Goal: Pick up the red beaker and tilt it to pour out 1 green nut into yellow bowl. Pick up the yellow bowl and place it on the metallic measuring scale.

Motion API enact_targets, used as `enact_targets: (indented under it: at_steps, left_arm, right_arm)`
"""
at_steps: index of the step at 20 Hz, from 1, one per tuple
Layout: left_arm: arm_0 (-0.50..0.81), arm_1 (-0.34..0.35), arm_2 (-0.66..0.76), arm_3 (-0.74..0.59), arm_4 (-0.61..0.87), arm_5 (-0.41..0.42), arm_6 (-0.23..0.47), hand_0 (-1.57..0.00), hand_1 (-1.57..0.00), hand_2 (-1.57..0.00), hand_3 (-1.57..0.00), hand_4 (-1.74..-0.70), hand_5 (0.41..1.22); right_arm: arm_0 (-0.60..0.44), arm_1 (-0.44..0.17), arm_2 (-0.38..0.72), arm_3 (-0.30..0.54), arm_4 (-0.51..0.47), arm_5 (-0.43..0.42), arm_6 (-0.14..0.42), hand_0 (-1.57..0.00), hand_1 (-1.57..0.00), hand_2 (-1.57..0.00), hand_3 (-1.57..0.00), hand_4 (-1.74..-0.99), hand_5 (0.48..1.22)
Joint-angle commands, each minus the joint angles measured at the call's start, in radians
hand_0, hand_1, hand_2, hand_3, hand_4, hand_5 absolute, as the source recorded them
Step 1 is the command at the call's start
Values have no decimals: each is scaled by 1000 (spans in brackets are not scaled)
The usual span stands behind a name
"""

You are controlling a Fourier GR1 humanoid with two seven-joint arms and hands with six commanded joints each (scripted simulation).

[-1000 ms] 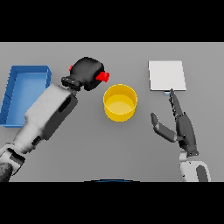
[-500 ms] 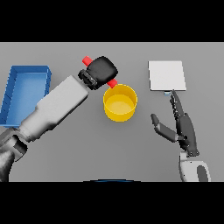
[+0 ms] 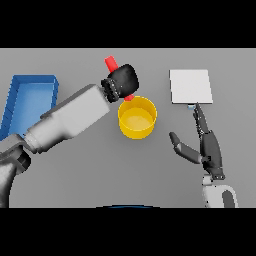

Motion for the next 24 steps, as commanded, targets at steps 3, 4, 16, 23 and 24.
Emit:
enact_targets:
  at_steps: [3, 4, 16, 23, 24]
  left_arm:
    - [-27, 1, -53, 18, -50, 22, -27, -1571, -1571, -1571, -1563, -1736, 1221]
    - [-36, -8, -70, 33, -68, 32, -30, -1571, -1571, -1571, -1565, -1736, 1221]
    - [-317, -10, -147, 127, -194, 74, -136, -1571, -1571, -1571, -1571, -1728, 1221]
    - [-491, 92, 157, 358, -22, 81, -28, -1571, -1571, -1571, -1571, -1728, 1221]
    - [-500, 114, 251, 396, 53, 48, 15, -1571, -1571, -1571, -1523, -1731, 1221]
  right_arm:
    - [-15, -10, -17, -1, -13, -1, 20, 1, 1, 1, 1, -1130, 565]
    - [-9, -6, -9, 2, 0, -6, 12, 1, 1, 1, 1, -1129, 566]
    - [-7, -6, -6, -6, 8, -11, -5, 1, 1, 1, 1, -1135, 563]
    - [-29, 0, 3, 12, -5, 7, -16, 1, 1, 1, 1, -1104, 563]
    - [-30, -7, 3, 14, -9, 15, -23, 1, 1, 1, 1, -1102, 572]
